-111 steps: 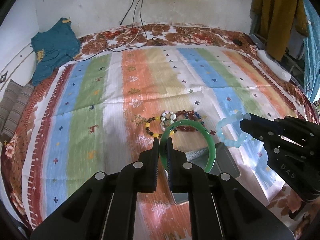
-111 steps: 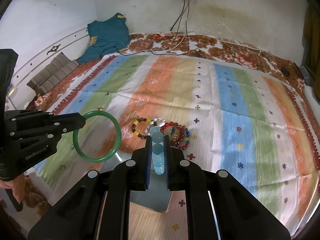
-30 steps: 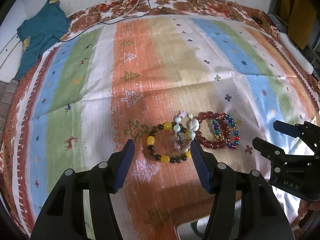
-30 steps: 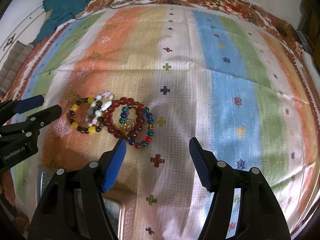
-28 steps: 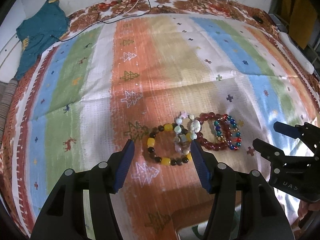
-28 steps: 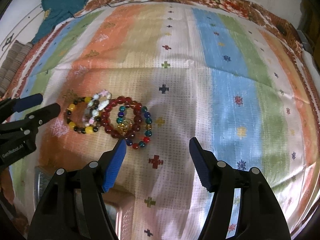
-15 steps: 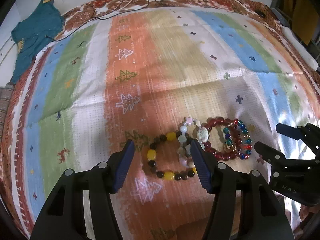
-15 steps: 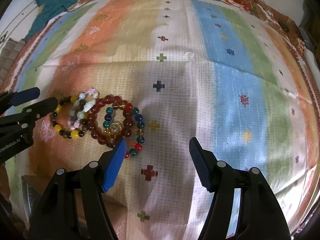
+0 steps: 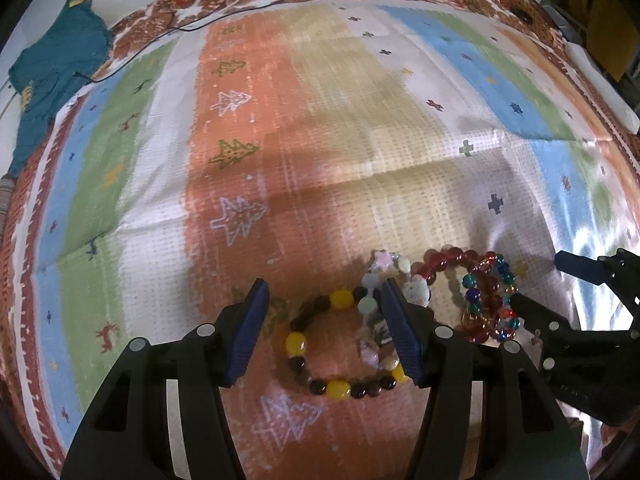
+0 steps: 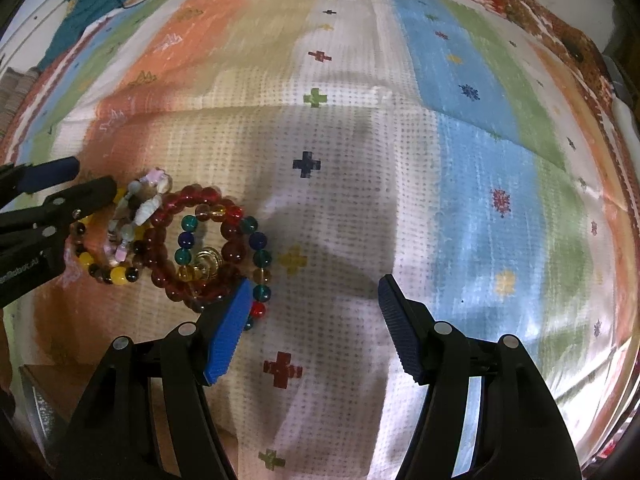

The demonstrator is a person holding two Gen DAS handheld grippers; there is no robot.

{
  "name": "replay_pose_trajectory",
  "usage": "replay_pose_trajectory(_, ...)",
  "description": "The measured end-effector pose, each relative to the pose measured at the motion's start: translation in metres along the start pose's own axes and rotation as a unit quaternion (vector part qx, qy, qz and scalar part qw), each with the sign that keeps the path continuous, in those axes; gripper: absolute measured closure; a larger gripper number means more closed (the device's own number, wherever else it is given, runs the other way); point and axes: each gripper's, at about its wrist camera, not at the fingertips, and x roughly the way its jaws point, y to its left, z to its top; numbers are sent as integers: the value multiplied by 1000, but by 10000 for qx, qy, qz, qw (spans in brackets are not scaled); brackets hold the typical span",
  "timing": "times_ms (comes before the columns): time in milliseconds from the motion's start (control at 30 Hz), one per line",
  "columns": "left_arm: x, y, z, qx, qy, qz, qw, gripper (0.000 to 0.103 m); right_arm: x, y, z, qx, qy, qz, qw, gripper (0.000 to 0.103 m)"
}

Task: Organize jewelry
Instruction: 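Move both tools back to the remaining bracelets, then grasp the white-and-pink bead bracelet with the left tool while the right tool grasps the multicolour bracelet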

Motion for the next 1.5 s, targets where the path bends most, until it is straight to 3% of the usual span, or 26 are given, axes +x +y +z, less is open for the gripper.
replay_pose_trajectory(333, 24, -3, 7, 146, 195, 58, 9997, 44, 12, 6, 7, -181, 0, -114, 9998, 38)
replay_pose_trajectory(467, 31, -2, 8, 196, 288, -36, 9994, 50, 15, 8, 11, -223, -6, -99, 9997, 39)
replay_pose_trajectory(533, 31, -4, 8, 279, 279, -118, 9992, 60, 15, 9, 12, -239, -45, -100, 9997, 53)
replay_pose_trajectory(567, 31, -5, 8, 298, 287, -178, 9990, 71, 14, 9, 13, -235, -63, -82, 9997, 57)
replay_pose_trajectory(633, 30, -7, 9, 286, 301, -186, 9990, 91, 13, 10, 13, -247, -79, -52, 9996, 76)
replay_pose_trajectory(733, 29, -10, 7, 317, 300, -152, 9989, 93, 10, 9, 13, -287, -119, -31, 9995, 93)
replay_pose_trajectory(933, 12, -4, 6, 191, 131, -93, 9997, 93, 1, 2, 10, -105, -229, 185, 9995, 93)
replay_pose_trajectory(1233, -33, -3, -5, 9, -198, -110, 9997, 93, -41, 5, 5, -93, -777, 508, 9956, 93)
replay_pose_trajectory(1500, -64, -4, -12, -218, -473, -134, 9986, 93, -64, 15, -5, -144, -1025, 594, 9929, 93)
